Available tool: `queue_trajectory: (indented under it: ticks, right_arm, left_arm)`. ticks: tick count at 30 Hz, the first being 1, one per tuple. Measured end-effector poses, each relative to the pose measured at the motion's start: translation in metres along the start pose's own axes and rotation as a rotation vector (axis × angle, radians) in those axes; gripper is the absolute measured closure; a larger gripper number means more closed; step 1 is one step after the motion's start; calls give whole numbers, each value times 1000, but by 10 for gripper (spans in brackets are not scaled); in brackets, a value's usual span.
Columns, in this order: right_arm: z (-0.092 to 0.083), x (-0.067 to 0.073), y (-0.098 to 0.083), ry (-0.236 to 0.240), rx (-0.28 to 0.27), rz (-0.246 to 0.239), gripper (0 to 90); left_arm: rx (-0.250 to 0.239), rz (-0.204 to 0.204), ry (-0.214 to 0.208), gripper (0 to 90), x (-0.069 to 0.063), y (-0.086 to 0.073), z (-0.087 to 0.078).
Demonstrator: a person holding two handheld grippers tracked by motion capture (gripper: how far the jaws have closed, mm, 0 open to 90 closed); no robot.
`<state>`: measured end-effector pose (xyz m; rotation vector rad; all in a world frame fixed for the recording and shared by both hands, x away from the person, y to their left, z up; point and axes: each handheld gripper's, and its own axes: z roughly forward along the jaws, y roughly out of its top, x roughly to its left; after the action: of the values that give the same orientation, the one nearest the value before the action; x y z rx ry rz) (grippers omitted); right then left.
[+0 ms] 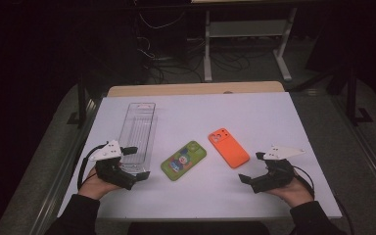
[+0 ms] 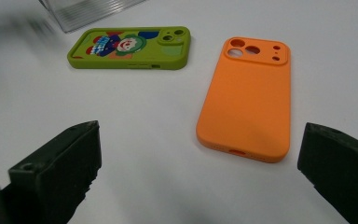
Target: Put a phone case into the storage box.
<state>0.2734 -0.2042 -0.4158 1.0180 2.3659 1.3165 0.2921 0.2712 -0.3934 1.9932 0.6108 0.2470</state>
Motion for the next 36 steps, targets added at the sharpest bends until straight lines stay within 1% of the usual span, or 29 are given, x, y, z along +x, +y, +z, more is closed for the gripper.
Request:
queue_trajectory:
  ticks: [1, 3, 4, 7, 9, 13, 17, 20, 25, 27, 31, 36]
  right_arm:
    - [0, 0, 0, 0, 0, 5, 0]
    - [0, 0, 0, 0, -1, 5, 0]
    - [0, 0, 0, -1, -1, 3, 0]
    - [1, 1, 1, -2, 5, 6, 0]
    - [1, 1, 1, -5, 9, 7, 0]
    - [1, 1, 2, -5, 8, 5, 0]
    - [2, 0, 5, -5, 8, 16, 0]
    - [3, 0, 7, -6, 9, 19, 0]
    - [5, -1, 15, -1, 18, 16, 0]
    - [6, -1, 18, -1, 21, 24, 0]
    - [7, -2, 24, -11, 17, 17, 0]
    - [6, -3, 31, -13, 15, 23, 0]
  left_arm:
    - [-9, -7, 0, 0, 0, 0, 0]
    - [-9, -2, 1, 0, -1, 0, -1]
    - [-14, -8, -1, 0, -2, 0, -1]
    - [-9, -4, -4, 0, -1, 0, 0]
    - [1, 7, -3, 0, -1, 0, -1]
    - [2, 1, -2, 0, -1, 0, -1]
    - [-5, -1, 0, 0, 0, -1, -1]
    - [-3, 4, -2, 0, 0, -2, -2]
    - [-3, -3, -3, 0, 0, -2, -1]
    - [-2, 3, -4, 0, 0, -1, -1]
    - [1, 6, -6, 0, -1, -1, 0]
    - [-4, 2, -8, 0, -1, -1, 0]
